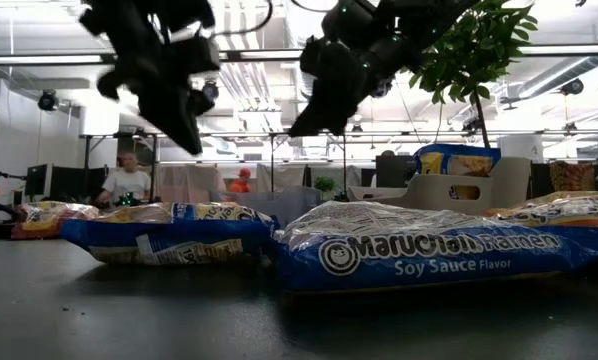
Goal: Sort Maruchan noodles
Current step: Put the blue noodle pack into the white bin
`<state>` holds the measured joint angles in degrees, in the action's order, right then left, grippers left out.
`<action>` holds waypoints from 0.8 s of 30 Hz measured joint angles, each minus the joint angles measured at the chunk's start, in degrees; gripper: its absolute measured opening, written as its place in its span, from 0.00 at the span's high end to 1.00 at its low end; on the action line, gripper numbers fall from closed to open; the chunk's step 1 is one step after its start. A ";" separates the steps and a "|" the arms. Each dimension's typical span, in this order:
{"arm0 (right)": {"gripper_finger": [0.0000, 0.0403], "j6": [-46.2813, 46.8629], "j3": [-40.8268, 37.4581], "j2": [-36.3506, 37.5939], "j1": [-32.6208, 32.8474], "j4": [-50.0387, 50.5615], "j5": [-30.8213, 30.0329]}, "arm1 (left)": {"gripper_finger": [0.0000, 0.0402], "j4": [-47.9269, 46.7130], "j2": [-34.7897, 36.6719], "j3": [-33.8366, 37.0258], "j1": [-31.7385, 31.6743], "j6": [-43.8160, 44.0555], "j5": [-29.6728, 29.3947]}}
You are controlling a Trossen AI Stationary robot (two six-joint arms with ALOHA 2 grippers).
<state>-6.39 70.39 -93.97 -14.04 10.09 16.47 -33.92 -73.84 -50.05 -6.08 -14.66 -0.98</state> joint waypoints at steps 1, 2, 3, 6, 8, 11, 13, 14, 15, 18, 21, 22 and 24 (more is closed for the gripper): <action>0.98 2.08 0.00 0.00 0.14 1.68 -0.02 | 1.00 1.75 0.00 1.37 -0.96 -0.68 -0.02; 0.98 4.20 0.00 0.00 0.36 3.42 0.04 | 1.00 3.48 0.00 2.71 -1.68 -1.35 -0.02; 0.98 6.29 0.00 0.00 0.56 5.24 0.01 | 1.00 5.21 0.00 3.98 -2.14 -2.01 -0.04; 0.98 13.89 0.00 0.00 0.72 9.40 0.04 | 1.00 12.01 0.00 7.85 -2.70 -3.28 0.07; 0.98 18.42 -0.02 0.00 0.66 10.59 0.02 | 1.00 15.88 0.00 9.79 -2.72 -3.32 0.06; 0.98 22.54 -0.07 0.00 0.73 10.47 -0.09 | 1.00 17.98 0.00 11.42 -2.72 -3.15 0.07; 0.98 23.20 -0.04 0.00 0.79 9.91 -0.05 | 1.00 18.02 0.00 12.05 -2.72 -2.89 0.07; 0.98 22.97 -0.08 0.00 0.82 8.86 -0.18 | 1.00 18.04 0.00 12.34 -2.72 -2.81 0.07; 0.98 22.94 -0.18 0.00 0.83 7.48 -0.79 | 1.00 18.06 0.00 12.66 -2.72 -2.67 0.07; 0.98 24.09 -0.24 0.02 1.06 4.30 -3.77 | 1.00 18.11 0.00 13.66 -2.72 -1.05 0.09; 0.98 25.88 -0.26 0.02 1.42 1.21 -5.87 | 1.00 18.07 0.00 14.71 -2.72 0.77 0.09; 0.97 25.99 -0.26 0.02 1.44 0.63 -5.97 | 1.00 18.05 0.00 15.03 -2.72 1.33 0.11; 0.96 27.13 -0.30 0.02 1.51 -0.17 -5.99 | 1.00 18.19 0.00 15.68 -2.72 2.01 0.11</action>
<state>20.74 70.09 -93.95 -12.53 9.93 10.48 -15.74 -73.84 -34.37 -8.80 -12.65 -0.86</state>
